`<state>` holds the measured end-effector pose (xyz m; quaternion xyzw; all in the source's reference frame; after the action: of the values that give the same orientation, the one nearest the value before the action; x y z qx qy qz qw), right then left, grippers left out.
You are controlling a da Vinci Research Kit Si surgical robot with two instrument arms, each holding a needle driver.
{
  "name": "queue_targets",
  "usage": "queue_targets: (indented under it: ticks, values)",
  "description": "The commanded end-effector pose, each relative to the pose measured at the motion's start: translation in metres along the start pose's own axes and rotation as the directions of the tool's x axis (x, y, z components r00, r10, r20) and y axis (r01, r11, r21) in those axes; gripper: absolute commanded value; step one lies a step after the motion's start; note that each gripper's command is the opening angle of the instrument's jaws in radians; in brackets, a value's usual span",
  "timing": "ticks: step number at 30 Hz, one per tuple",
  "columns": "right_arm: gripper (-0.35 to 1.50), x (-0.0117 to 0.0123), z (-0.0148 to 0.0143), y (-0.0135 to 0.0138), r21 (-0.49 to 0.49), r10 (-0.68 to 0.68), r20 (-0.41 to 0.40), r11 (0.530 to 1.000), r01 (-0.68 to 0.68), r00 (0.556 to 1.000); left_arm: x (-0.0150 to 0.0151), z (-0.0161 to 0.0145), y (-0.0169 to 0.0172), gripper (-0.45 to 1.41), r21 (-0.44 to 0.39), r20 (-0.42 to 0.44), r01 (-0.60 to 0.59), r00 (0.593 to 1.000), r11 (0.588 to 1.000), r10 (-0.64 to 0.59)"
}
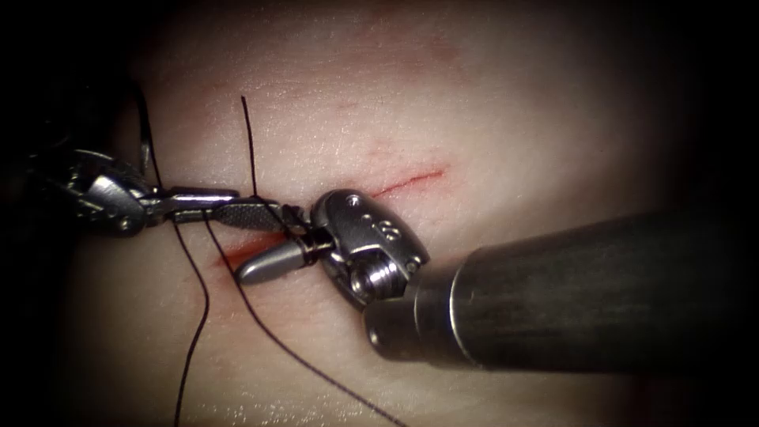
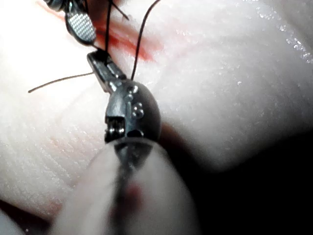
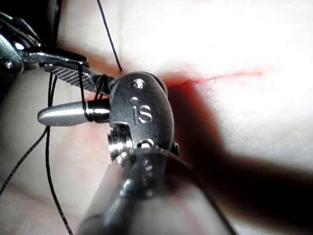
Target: Wound Closure
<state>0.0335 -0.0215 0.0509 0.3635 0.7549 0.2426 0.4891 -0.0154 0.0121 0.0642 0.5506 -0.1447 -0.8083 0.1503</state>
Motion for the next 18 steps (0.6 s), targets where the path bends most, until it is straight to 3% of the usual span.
queue_targets:
  ticks: [1,9,18]
  values:
    - [0.71,-0.0009,0.0004,0.0001,-0.012,0.010,-0.009,1.000,-0.010,1.000,-0.0003,0.0009,0.0007,-0.45,-0.002,-0.001,0.005,1.000,1.000,-0.005]
    - [0.74,-0.0003,0.0001,0.0004,-0.085,0.019,-0.062,0.996,-0.025,0.998,0.0000,0.0011,0.0020,-0.45,0.005,0.010,0.001,1.000,1.000,-0.001]
    - [0.88,-0.0003,0.0002,0.0010,-0.109,0.020,-0.082,0.994,-0.028,0.996,0.0031,0.0015,0.0039,-0.45,0.017,0.051,-0.002,0.999,1.000,0.001]
